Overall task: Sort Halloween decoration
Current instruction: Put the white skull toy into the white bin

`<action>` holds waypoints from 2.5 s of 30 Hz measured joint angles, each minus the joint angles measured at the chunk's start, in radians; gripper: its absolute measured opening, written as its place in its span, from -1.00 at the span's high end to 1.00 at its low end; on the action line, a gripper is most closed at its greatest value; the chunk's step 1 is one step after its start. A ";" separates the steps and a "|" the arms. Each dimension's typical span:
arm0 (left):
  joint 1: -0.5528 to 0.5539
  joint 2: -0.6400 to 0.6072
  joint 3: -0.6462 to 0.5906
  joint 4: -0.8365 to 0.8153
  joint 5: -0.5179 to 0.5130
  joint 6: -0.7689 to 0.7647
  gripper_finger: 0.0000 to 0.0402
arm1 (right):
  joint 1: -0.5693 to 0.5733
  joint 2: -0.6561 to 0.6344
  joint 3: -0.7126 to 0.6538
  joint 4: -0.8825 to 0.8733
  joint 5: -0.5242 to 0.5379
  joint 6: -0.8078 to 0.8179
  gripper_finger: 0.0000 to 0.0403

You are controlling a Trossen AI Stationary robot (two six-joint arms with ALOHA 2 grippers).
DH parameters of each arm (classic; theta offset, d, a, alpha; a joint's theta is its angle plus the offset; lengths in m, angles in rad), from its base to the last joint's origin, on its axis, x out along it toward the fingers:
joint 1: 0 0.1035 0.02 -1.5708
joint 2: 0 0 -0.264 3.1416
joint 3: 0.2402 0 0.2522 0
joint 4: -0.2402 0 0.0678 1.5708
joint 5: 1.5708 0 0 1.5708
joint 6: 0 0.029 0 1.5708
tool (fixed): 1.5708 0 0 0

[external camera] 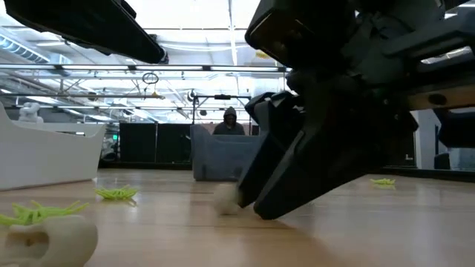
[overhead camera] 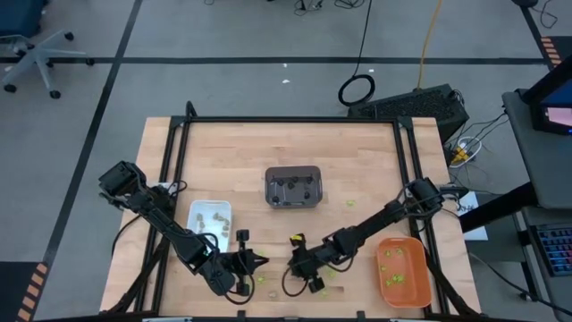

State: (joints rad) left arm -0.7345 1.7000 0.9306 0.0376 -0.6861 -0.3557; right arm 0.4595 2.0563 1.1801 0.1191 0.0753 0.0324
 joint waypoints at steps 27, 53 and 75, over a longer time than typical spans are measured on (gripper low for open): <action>0.009 0.047 0.083 -0.253 0.250 -0.029 0.51 | 0.114 0.002 -0.002 0.057 0.245 0.156 0.26; 0.095 0.188 0.141 -0.385 0.352 -0.005 0.44 | 0.132 -0.001 -0.002 0.023 0.290 0.157 0.26; 0.112 0.189 0.140 -0.352 0.368 0.050 0.59 | 0.132 -0.001 -0.002 0.026 0.289 0.157 0.26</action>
State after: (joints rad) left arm -0.6221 1.8893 1.0710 -0.3143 -0.3182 -0.3059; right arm 0.5911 2.0552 1.1778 0.1455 0.3645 0.1898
